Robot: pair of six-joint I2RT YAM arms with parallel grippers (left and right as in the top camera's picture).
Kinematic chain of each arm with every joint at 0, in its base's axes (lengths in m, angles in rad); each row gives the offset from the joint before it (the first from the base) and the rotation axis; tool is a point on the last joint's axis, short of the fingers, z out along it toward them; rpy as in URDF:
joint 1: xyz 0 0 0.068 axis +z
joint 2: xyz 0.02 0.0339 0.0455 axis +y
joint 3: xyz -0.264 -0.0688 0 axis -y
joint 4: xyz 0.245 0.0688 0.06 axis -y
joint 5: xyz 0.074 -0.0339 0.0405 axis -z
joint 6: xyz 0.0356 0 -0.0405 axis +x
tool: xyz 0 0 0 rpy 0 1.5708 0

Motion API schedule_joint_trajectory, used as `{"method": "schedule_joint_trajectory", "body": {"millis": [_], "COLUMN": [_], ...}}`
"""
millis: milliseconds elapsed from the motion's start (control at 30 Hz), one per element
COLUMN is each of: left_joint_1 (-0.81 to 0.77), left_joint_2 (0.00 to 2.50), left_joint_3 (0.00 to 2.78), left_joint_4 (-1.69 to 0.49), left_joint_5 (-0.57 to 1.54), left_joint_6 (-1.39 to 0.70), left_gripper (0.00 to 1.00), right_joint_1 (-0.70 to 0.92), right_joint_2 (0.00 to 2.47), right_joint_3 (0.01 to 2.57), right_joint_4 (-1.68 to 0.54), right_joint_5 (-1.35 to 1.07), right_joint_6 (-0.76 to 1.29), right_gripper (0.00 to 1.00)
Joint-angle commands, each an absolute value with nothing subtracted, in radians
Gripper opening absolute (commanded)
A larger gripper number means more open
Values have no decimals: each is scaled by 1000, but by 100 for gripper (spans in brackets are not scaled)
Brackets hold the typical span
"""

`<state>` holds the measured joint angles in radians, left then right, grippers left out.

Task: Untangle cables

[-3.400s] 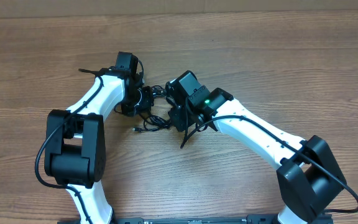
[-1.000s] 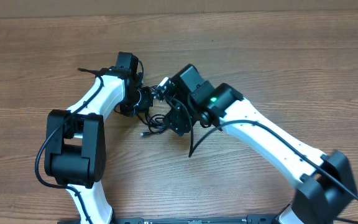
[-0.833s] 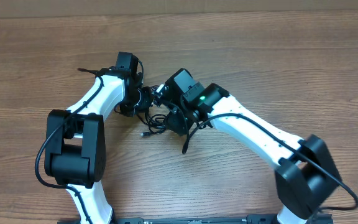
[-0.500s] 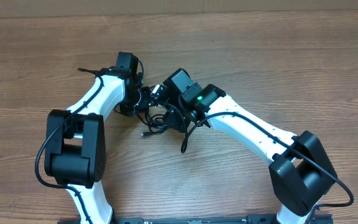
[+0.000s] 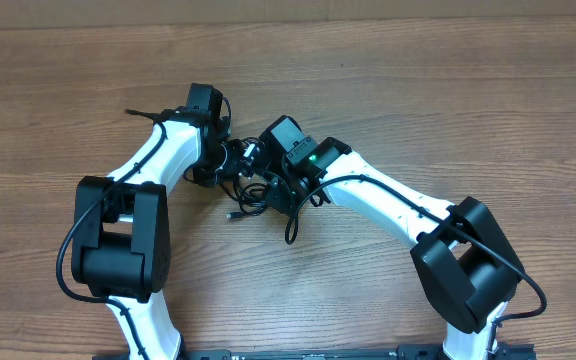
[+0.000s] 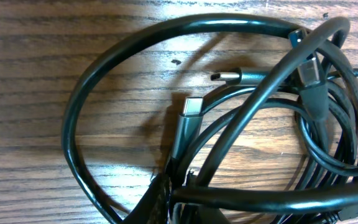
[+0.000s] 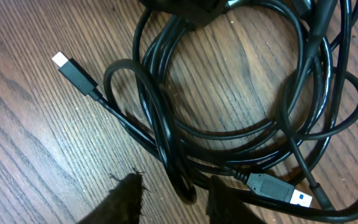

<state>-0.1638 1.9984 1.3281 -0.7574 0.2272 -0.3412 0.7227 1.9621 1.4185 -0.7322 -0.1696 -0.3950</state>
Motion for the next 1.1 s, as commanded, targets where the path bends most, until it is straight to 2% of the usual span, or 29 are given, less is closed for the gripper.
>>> {"method": "schedule_joint_trajectory", "body": {"millis": [0, 133, 933, 1067], "left_joint_1": [-171, -171, -171, -171], "left_joint_2": [1994, 1994, 1994, 1994], "left_joint_3": [1323, 1323, 1323, 1323], "left_joint_4": [-755, -755, -755, -755], "left_joint_5": [211, 211, 211, 211], "left_joint_6": [-345, -345, -345, -345], "left_gripper": [11, 11, 10, 10], "right_joint_1": [729, 729, 732, 732], "right_joint_2": [1959, 1959, 1844, 1844], "right_joint_3": [1419, 1419, 1589, 1650], "right_joint_4": [-722, -752, -1052, -1099], "right_joint_5": [-181, -181, -38, 109], "right_joint_6": [-402, -401, -389, -282], "right_gripper": [24, 4, 4, 4]}}
